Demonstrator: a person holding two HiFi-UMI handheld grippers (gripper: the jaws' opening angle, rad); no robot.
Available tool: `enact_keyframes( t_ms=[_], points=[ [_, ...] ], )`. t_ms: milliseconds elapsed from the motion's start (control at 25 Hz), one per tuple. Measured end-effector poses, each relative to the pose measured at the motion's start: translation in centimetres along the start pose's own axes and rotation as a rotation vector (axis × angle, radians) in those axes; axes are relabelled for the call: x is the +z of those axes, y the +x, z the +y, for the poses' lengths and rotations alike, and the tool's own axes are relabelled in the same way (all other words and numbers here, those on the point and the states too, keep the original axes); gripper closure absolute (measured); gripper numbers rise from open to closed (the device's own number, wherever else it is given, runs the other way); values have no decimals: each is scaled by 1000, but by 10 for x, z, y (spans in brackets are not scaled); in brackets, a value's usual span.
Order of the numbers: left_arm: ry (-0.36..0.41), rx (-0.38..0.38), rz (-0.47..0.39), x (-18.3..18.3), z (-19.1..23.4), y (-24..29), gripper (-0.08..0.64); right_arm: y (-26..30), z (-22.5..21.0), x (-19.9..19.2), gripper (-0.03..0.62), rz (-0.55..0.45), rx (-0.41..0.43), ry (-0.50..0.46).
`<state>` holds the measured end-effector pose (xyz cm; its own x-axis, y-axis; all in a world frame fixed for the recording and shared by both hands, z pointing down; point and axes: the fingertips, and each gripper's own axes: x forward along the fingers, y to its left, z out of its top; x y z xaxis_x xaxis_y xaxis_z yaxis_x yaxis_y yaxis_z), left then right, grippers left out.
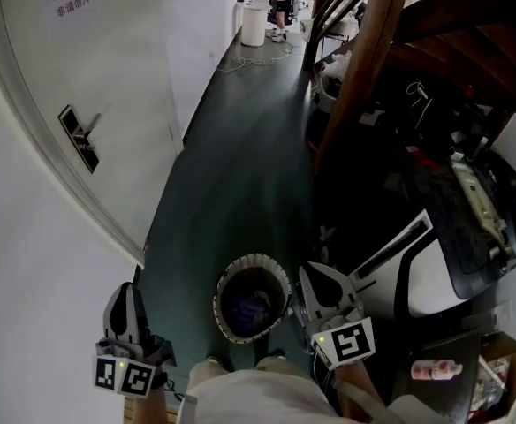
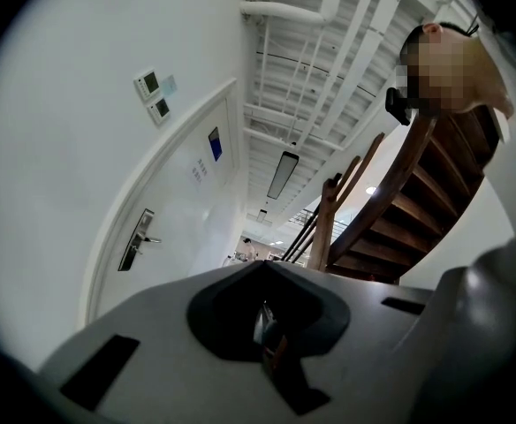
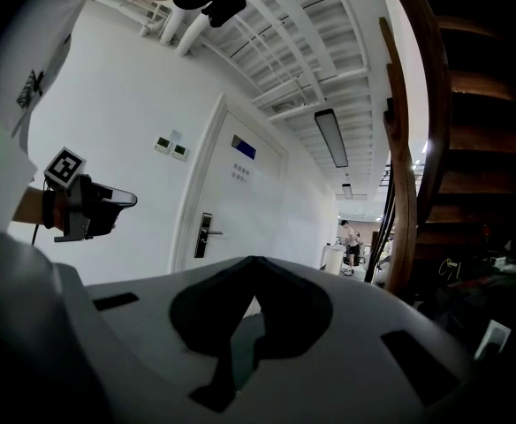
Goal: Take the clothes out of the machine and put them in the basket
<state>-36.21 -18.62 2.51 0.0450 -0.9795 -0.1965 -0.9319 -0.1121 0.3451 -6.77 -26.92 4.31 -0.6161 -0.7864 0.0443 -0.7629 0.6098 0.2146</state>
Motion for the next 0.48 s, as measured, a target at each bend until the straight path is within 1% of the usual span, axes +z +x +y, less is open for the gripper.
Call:
enact_keyframes(
  t_ms=[480],
  points=[
    [-21, 17, -17, 4, 3, 6, 546, 20, 3, 9, 580, -16, 34, -4]
  ],
)
